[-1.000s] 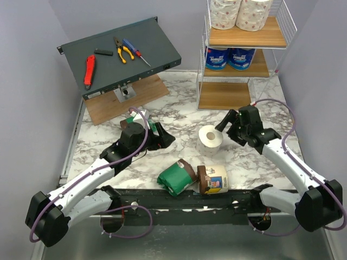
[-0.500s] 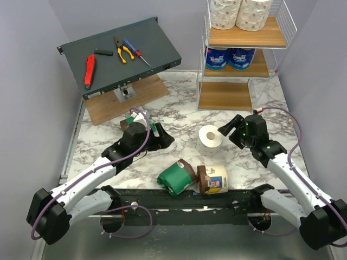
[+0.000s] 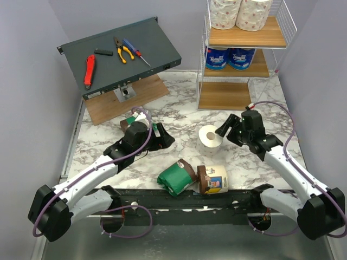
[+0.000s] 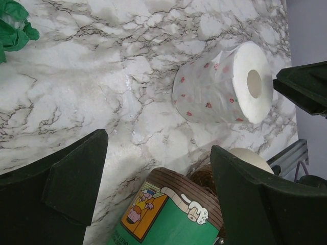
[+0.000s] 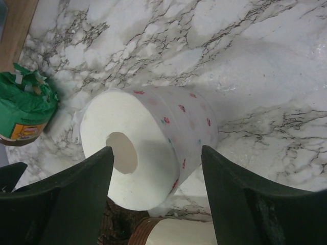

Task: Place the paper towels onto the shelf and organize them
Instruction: Pick up the paper towel from the center of the board.

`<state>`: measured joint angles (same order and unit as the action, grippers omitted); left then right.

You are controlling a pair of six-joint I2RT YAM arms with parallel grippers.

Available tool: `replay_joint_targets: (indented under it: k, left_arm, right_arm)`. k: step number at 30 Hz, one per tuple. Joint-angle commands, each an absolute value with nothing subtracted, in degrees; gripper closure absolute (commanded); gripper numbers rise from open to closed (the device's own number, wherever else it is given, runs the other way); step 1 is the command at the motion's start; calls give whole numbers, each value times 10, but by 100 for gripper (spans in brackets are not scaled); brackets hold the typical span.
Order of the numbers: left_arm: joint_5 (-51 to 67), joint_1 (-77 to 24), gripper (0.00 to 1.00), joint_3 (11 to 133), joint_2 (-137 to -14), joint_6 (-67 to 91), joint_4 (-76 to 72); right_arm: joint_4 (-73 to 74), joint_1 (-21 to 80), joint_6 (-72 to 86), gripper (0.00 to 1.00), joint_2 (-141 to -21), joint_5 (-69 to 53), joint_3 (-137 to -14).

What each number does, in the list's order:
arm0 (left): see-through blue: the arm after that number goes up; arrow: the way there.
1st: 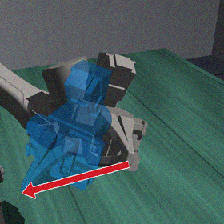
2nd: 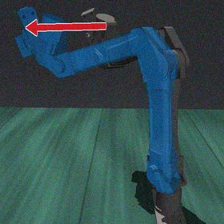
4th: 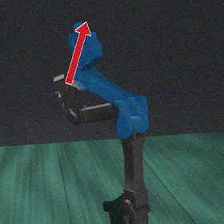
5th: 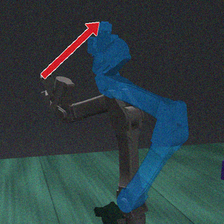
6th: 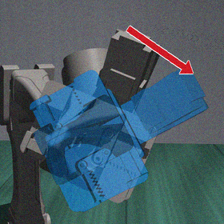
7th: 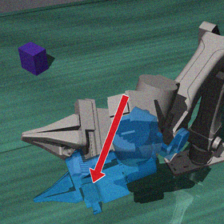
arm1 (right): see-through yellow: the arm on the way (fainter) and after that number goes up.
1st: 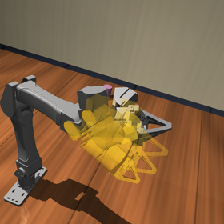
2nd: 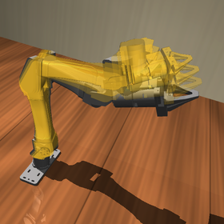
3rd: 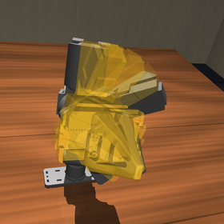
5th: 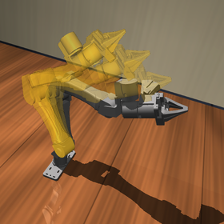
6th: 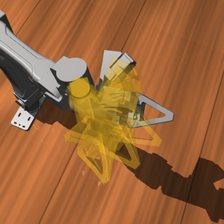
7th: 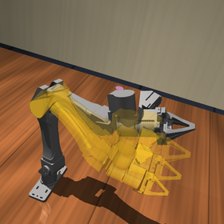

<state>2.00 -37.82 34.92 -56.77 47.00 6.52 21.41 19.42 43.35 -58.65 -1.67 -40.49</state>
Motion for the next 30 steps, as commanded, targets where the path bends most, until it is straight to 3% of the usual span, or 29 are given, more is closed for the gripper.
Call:
replay_joint_targets:
  k: [1, 10, 30]
  left_arm:
    - [27, -375, 15, 367, -575, 475, 57]
    - [30, -376, 15, 371, -585, 476, 57]
    - [29, -377, 15, 384, -599, 473, 57]
  right_arm:
    - [232, 193, 405, 28, -611, -41, -427]
    - [220, 210, 405, 32, -639, -46, -432]
    - [292, 221, 387, 56, -678, -13, -490]
